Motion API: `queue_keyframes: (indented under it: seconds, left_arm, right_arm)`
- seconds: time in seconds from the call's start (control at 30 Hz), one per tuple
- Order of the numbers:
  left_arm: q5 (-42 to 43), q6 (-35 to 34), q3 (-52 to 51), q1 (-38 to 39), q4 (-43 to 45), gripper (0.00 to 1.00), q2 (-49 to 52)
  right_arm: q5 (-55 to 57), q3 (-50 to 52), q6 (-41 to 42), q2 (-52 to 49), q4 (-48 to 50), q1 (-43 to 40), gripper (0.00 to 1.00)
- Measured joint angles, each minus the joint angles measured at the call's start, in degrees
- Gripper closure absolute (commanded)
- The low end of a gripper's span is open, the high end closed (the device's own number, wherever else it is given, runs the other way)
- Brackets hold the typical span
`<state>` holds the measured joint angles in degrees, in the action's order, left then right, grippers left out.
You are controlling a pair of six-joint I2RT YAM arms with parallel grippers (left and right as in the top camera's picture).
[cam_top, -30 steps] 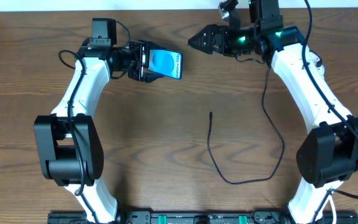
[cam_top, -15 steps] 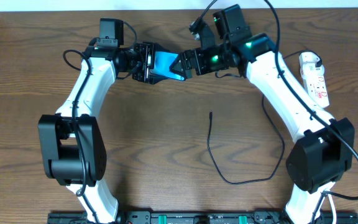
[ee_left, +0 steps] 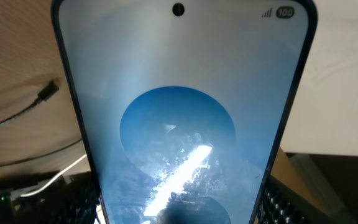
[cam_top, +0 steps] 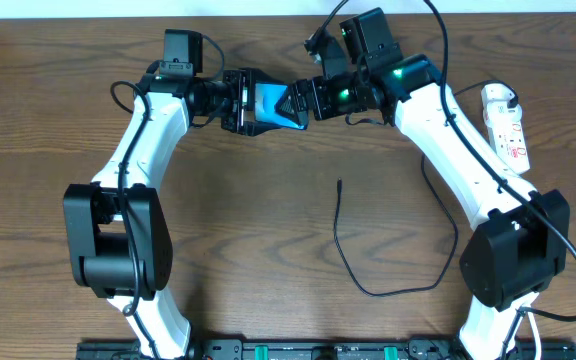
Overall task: Plug charger to phone and switch on socket
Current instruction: 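Grasp the phone's edge with the right gripper beside the left gripper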
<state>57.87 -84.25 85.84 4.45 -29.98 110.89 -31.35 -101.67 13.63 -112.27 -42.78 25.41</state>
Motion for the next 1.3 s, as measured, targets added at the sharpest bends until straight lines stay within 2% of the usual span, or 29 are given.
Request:
queue_keyframes:
  seconds: [0.37, 0.63, 0.73, 0.83, 0.97, 1.03, 1.2, 1.3]
  left_arm:
    - [1.4, -3.02, 0.0, 1.38, 0.0, 0.93, 0.0]
    - [1.38, -4.11, 0.0, 2.14, 0.0, 0.93, 0.0]
    - [1.38, -4.61, 0.0, 2.14, 0.0, 0.93, 0.0]
    - [1.38, -5.05, 0.0, 2.14, 0.0, 0.93, 0.0]
    - [1.38, -5.57, 0.0, 2.14, 0.0, 0.93, 0.0]
    - [1.33, -5.57, 0.0, 2.14, 0.0, 0.93, 0.0]
    - [1.03, -5.57, 0.0, 2.14, 0.0, 0.93, 0.0]
    - [0.72, -5.57, 0.0, 2.14, 0.0, 0.93, 0.0]
  right_arm:
    - [6.08, 0.0, 1.4, 0.0, 0.15, 2.29, 0.09]
    - [9.31, 0.0, 1.9, 0.0, 0.02, 4.04, 0.18]
    - [9.4, 0.0, 2.05, 0.0, -0.04, 4.04, 0.27]
    - [9.55, 0.0, 2.32, 0.0, -0.07, 4.09, 0.47]
    - [9.79, 0.0, 2.47, 0.0, -0.09, 4.09, 0.57]
    - [9.84, 0.0, 2.25, 0.0, -0.09, 4.09, 0.69]
    - [10.34, 0.0, 2.45, 0.0, -0.11, 4.09, 0.75]
    - [10.4, 0.0, 2.45, 0.0, -0.11, 4.07, 0.89]
